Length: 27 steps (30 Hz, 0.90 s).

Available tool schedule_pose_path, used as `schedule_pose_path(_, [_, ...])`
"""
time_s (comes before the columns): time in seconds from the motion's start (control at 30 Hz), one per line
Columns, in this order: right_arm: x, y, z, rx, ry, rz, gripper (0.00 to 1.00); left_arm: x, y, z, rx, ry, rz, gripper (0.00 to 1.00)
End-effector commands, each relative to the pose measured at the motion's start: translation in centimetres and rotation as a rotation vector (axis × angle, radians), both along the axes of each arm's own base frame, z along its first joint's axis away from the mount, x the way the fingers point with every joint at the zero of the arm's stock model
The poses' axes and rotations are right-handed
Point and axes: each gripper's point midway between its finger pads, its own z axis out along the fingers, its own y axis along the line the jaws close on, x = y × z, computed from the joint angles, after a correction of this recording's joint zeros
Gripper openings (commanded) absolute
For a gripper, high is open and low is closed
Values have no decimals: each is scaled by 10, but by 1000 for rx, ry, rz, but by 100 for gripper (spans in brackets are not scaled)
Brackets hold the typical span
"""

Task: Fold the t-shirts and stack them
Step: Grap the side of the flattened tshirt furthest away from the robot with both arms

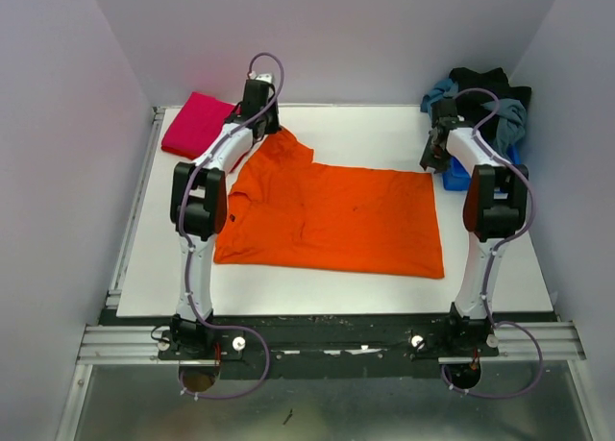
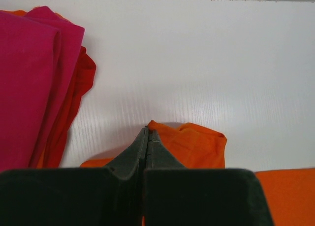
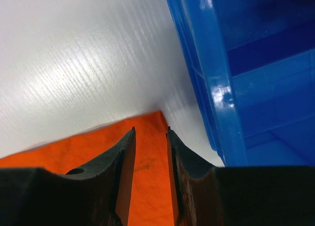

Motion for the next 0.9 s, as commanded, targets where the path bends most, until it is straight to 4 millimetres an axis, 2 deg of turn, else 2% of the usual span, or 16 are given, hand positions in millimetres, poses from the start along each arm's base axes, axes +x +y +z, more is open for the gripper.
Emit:
schedule_pose_path(0.0, [-7, -7, -14, -33, 69, 6, 39, -2, -6, 48, -18, -96, -26, 0])
schedule_pose_path(0.3, [-2, -13, -26, -67, 113, 14, 38, -8, -4, 53, -17, -104, -28, 0])
schedule_pose_path(0.47, [11, -11, -27, -64, 121, 37, 37, -10, -3, 58, -10, -113, -30, 0])
schedule_pose_path(0.6, [7, -10, -28, -57, 142, 45, 26, -13, -1, 59, -3, -111, -26, 0])
schedule_pose_path(0.77, [-2, -6, -31, -33, 143, 48, 26, -17, -2, 61, -13, -110, -30, 0])
schedule_pose_path(0.87, [-5, -7, -29, -41, 142, 43, 30, -20, 0, 59, -9, -103, -27, 0])
